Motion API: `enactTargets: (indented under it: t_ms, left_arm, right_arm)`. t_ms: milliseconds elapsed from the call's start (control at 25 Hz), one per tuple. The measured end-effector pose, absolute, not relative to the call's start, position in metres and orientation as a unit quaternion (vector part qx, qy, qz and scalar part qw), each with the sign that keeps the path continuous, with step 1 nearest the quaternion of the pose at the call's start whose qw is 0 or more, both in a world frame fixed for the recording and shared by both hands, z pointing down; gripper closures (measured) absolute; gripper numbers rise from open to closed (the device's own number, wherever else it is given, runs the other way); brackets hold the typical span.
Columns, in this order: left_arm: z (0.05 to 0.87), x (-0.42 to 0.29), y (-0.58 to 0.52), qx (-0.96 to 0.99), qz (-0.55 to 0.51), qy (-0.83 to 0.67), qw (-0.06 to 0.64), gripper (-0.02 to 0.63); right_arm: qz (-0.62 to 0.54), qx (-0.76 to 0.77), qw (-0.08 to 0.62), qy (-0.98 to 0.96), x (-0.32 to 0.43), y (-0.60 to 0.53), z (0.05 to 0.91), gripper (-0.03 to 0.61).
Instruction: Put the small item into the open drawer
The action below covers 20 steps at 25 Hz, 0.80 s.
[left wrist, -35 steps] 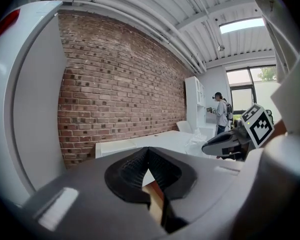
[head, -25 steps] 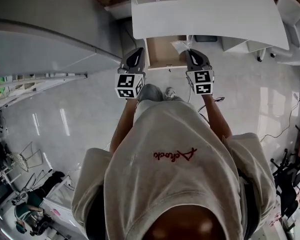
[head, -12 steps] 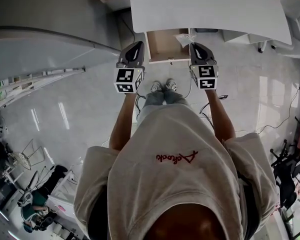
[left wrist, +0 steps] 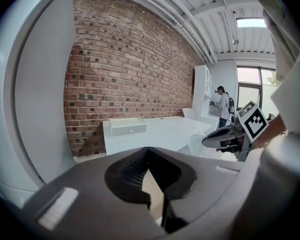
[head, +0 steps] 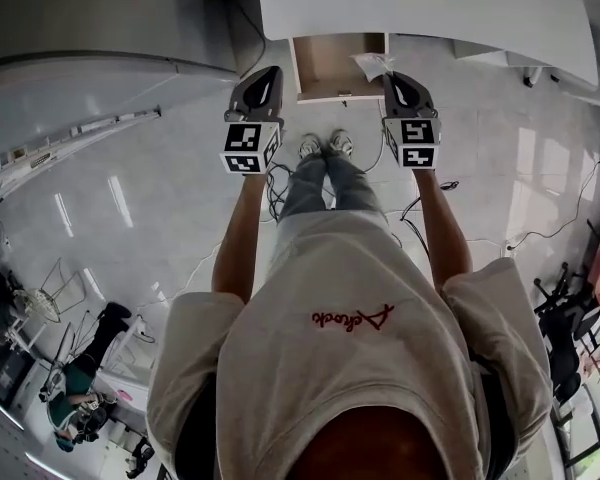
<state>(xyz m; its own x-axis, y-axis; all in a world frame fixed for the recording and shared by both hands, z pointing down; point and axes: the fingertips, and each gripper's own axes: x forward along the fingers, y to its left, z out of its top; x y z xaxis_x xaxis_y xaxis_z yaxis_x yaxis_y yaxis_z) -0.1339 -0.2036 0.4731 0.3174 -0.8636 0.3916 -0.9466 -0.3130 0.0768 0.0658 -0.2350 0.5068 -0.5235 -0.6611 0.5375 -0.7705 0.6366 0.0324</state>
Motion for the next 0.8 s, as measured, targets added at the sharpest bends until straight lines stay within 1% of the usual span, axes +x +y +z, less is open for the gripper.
enactTargets:
  t_ms: [320, 800]
  left_arm:
    - [0.529, -0.129, -0.181, 0.79, 0.153, -0.558, 0.203, 0.604]
    - [0.602, -0.115, -0.149, 0.776, 0.164, -0.549, 0.264, 0.604]
  right_arm:
    - [0.145, 0.407, 0.289, -0.854, 0.066, -0.214, 0.556, 0.566]
    - [0.2, 0.379, 0.325, -0.843, 0.063, -0.169, 0.634, 0.566]
